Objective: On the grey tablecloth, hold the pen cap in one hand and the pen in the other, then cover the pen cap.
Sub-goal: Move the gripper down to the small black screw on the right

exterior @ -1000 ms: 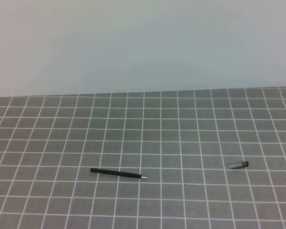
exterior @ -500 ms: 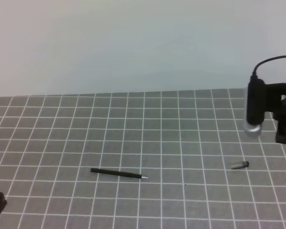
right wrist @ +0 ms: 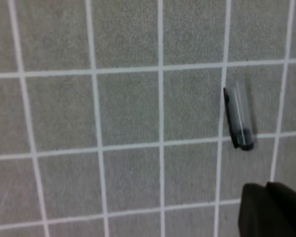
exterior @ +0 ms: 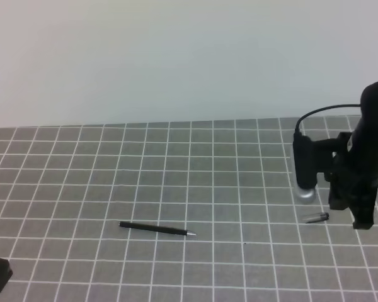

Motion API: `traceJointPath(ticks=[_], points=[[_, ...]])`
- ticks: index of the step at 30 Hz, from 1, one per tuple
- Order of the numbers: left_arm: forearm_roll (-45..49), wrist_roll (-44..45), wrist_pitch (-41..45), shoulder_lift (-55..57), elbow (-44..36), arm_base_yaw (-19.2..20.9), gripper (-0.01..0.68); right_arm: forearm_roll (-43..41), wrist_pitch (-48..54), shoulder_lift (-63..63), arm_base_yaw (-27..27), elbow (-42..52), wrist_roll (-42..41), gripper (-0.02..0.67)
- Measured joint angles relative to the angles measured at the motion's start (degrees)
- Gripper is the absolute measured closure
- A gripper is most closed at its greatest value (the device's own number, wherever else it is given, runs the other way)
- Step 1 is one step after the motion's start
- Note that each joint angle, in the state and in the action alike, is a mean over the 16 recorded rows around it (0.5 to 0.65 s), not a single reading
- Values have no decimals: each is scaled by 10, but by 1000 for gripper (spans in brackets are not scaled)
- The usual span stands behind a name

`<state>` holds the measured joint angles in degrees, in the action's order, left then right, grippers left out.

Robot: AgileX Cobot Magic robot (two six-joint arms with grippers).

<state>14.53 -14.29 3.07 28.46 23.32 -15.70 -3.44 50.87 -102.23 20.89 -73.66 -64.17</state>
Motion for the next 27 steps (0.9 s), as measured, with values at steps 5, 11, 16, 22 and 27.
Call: traceJointPath(ticks=[5, 11, 16, 22, 27], points=[[2, 0, 0, 0, 0, 0, 676, 2, -21, -24, 0, 0, -2, 411], [4, 1, 0, 0, 0, 0, 676, -1, -46, -44, 0, 0, -14, 290], [4, 2, 0, 0, 0, 0, 676, -7, -60, -61, 0, 0, -33, 256], [4, 3, 0, 0, 0, 0, 676, -13, -68, -81, 0, 0, -52, 256], [4, 3, 0, 0, 0, 0, 676, -18, -71, -96, 0, -1, -60, 257]])
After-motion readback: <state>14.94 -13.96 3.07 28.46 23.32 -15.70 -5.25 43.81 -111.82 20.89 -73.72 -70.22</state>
